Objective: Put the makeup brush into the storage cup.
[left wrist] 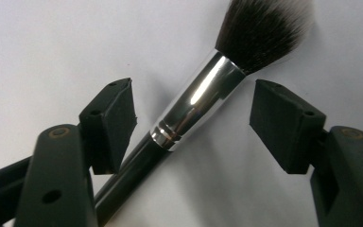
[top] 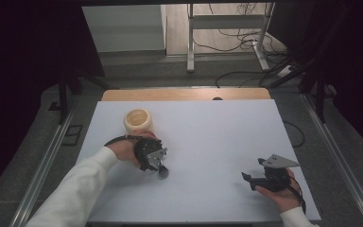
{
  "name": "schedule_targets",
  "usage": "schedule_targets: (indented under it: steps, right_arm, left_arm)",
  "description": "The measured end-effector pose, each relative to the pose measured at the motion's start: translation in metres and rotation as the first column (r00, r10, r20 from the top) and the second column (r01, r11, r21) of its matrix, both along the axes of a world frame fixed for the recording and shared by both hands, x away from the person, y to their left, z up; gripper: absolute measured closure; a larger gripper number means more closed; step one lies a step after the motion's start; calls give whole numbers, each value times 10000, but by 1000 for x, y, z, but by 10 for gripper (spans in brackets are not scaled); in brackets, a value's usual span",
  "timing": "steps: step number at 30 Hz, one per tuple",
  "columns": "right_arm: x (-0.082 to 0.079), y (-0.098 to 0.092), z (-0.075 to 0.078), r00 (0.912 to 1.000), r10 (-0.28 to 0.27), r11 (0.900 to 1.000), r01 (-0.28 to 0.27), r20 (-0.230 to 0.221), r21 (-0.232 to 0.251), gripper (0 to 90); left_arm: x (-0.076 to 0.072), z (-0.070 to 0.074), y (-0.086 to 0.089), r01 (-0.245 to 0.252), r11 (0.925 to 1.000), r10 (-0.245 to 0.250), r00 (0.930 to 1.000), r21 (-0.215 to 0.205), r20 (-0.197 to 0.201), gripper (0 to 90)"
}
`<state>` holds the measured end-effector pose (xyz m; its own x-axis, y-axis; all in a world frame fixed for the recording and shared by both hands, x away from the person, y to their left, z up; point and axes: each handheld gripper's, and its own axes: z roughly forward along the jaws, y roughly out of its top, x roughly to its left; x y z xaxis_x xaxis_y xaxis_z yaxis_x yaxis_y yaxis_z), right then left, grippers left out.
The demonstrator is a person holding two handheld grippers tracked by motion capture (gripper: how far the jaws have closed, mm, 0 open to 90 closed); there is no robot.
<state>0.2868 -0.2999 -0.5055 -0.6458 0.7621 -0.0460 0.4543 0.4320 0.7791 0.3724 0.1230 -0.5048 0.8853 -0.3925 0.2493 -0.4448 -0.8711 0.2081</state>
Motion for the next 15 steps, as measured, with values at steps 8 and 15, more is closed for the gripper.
schedule_targets:
  steps: [8, 15]
  right_arm:
    - [0, 0, 0, 10000, 10, 10000, -10, 9, 5, 161]
    - [-1, -1, 1, 10000, 33, 10000, -33, 32, 0, 164]
  left_arm:
    - [6, 1, -5, 511, 9983, -498, 9978, 289, -435, 434]
    - [11, 1, -8, 789, 9955, -736, 9928, 530, -946, 479]
